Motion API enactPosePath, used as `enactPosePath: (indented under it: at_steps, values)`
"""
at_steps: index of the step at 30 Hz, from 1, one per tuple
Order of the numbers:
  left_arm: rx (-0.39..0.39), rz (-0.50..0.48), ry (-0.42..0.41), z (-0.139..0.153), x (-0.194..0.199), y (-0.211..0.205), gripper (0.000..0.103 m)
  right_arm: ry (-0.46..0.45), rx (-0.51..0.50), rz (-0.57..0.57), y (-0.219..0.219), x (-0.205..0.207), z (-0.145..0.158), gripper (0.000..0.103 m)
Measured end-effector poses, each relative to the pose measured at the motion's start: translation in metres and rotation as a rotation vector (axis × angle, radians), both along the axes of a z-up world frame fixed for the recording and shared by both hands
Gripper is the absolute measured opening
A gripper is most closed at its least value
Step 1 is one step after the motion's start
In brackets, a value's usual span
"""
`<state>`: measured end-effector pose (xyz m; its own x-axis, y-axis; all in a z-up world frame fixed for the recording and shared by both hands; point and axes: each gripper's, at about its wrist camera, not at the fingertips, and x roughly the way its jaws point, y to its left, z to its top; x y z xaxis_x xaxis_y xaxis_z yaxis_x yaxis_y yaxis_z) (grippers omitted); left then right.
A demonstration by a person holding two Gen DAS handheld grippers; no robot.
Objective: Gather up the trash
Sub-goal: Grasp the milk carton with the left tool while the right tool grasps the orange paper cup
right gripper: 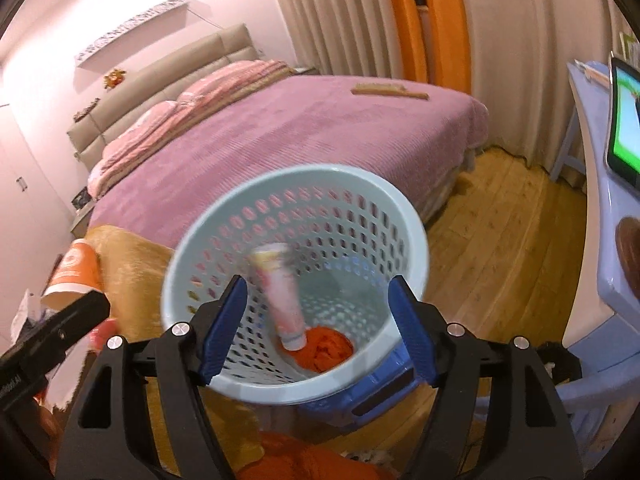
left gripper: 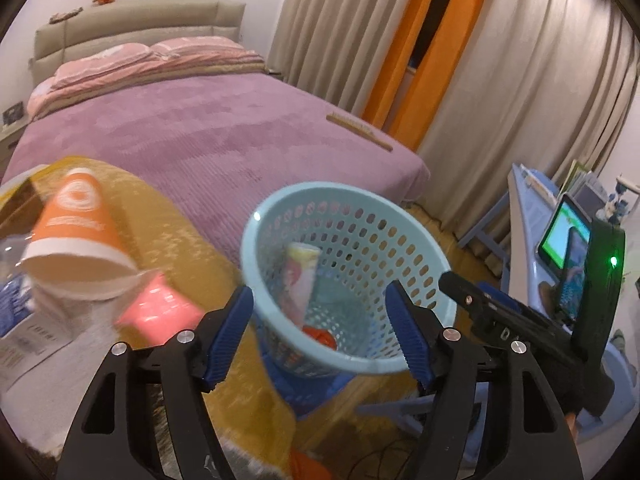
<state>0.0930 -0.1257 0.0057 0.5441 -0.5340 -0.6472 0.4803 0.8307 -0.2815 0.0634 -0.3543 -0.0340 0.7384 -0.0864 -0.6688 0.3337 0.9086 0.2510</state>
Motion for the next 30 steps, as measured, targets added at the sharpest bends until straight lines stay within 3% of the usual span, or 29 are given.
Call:
enactPosePath:
  at_steps: [9,14,18,23,30]
  values:
    - [-0.079,0.12,-0.043,0.017,-0.033,0.081,0.076,-0.12,-0.052,0.157,0.069,-0.007,0.037,0.071]
    - [-0.075,0.235,-0.078,0.025,-0.048,0.139,0.077,-0.146,-0.07,0.237,0.105,-0.003,0.046,0.073]
    - [-0.01,0.395,-0.114,0.027,-0.06,0.197,0.08,-0.136,-0.078,0.315,0.138,0.005,0.043,0.073]
    - [0.007,0.568,-0.069,0.018,-0.058,0.266,0.08,-0.113,-0.095,0.419,0.186,0.024,0.036,0.073]
    - [0.006,0.624,-0.053,0.024,-0.035,0.317,0.08,-0.064,-0.118,0.45,0.218,0.058,0.024,0.073]
